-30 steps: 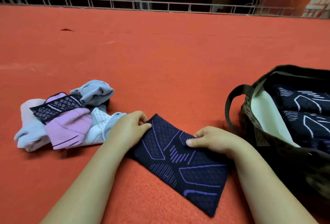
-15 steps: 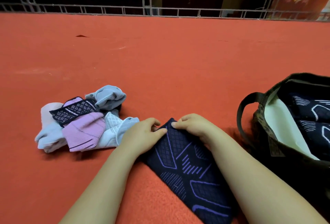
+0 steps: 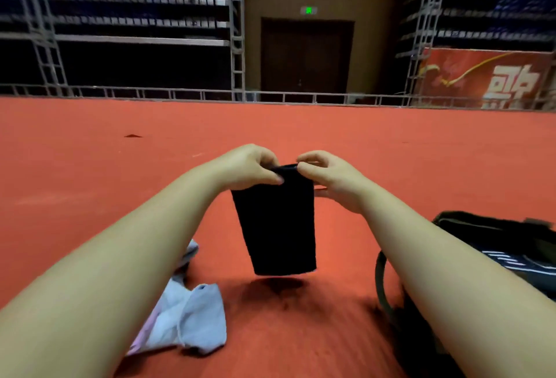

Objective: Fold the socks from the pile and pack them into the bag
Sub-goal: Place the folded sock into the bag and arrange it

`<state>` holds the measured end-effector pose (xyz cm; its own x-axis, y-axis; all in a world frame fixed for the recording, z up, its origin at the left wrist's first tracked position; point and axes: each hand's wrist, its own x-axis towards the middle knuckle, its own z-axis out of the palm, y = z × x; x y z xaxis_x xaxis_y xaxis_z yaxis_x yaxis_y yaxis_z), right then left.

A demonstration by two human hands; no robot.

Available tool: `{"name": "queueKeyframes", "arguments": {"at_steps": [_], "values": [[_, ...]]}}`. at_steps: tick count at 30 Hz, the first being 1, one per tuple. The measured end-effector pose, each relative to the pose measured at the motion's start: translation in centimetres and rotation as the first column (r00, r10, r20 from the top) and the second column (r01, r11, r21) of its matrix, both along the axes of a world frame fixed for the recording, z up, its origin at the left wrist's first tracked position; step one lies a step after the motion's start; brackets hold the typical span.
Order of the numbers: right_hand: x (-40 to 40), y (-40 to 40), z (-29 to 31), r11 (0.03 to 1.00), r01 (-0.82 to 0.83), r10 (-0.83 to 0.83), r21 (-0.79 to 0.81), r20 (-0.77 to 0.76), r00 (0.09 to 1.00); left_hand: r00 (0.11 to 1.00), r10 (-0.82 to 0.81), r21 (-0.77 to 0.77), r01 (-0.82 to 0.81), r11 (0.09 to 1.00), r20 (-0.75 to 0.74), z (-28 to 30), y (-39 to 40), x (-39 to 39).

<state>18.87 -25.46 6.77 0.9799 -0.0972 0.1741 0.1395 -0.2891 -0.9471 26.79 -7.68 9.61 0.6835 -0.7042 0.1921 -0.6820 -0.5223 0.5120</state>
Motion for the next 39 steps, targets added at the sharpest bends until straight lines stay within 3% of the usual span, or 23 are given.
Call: {"name": "queueKeyframes", "arguments": {"at_steps": [5,7,9,10,12,14,16,18,20,21,23,25,28,33,34,36,37,39], "values": [[-1.0,0.1,2.1,0.995,-0.025,0.042,-0.095,0.184,0.982,0.993,-0.067,0.093,0.058,0.994,0.094,3.2,1.0,-1.0],[-2.2,0.1,0.7,0.991,-0.067,0.077,-0.113,0.085,0.993,0.995,-0.104,0.204,0.103,0.974,-0.006,1.5,2.1,-1.6],[-3.4,-0.2,-2.0,0.980,-0.174,0.155,-0.096,-0.178,0.972,0.952,-0.121,0.278,0.202,0.939,-0.283,-1.7,3.3,-2.3],[-4.2,-0.4,-3.6,0.966,-0.251,0.213,-0.065,-0.352,0.911,0.906,-0.116,0.307,0.255,0.917,-0.408,-3.6,3.7,-3.0],[-5.8,-0.4,-6.6,0.902,-0.428,0.365,0.057,-0.631,0.685,0.811,-0.093,0.338,0.341,0.877,-0.577,-7.2,4.3,-4.4],[-7.0,0.0,-9.3,0.774,-0.589,0.543,0.233,-0.723,0.427,0.663,-0.040,0.335,0.428,0.840,-0.747,-10.2,4.5,-6.0],[-8.0,0.8,-11.2,0.662,-0.661,0.627,0.352,-0.744,0.231,0.468,0.034,0.312,0.532,0.787,-0.883,-12.6,4.7,-7.5],[-8.7,1.3,-12.6,0.652,-0.654,0.615,0.383,-0.772,0.160,0.344,0.083,0.288,0.604,0.743,-0.935,-14.3,5.1,-8.5],[-9.3,1.4,-13.8,0.725,-0.602,0.551,0.336,-0.807,0.213,0.331,0.091,0.286,0.611,0.738,-0.939,-15.6,5.2,-8.8],[-9.5,1.4,-14.1,0.778,-0.564,0.499,0.279,-0.819,0.283,0.362,0.087,0.296,0.575,0.763,-0.928,-15.9,5.2,-8.7],[-9.6,1.2,-14.6,0.879,-0.454,0.370,0.146,-0.809,0.457,0.509,0.071,0.322,0.424,0.847,-0.858,-16.1,5.1,-8.1],[-9.4,0.9,-14.8,0.934,-0.353,0.269,0.063,-0.775,0.572,0.651,0.070,0.304,0.255,0.918,-0.756,-15.9,5.0,-7.3],[-9.1,0.6,-14.9,0.962,-0.272,0.172,-0.005,-0.764,0.623,0.693,0.088,0.240,0.125,0.963,-0.715,-15.4,4.8,-6.3],[-8.7,0.4,-15.5,0.993,-0.094,0.013,-0.072,-0.720,0.694,0.691,0.084,0.197,0.087,0.976,-0.718,-15.3,4.8,-6.5],[-8.6,0.4,-15.6,0.994,-0.064,-0.015,-0.085,-0.709,0.705,0.753,0.074,0.201,0.079,0.976,-0.654,-15.4,4.8,-6.8],[-8.7,0.8,-15.6,0.992,-0.037,-0.059,-0.121,-0.698,0.713,0.935,0.013,0.289,0.096,0.952,-0.355,-15.8,4.9,-7.4],[-8.8,1.1,-15.5,0.989,-0.033,-0.078,-0.146,-0.695,0.714,0.978,-0.045,0.300,0.106,0.948,-0.201,-15.9,5.0,-7.9],[-9.0,1.6,-15.4,0.968,-0.018,-0.158,-0.252,-0.659,0.736,0.978,-0.187,0.290,0.207,0.934,-0.096,-16.0,5.1,-9.0]]}}
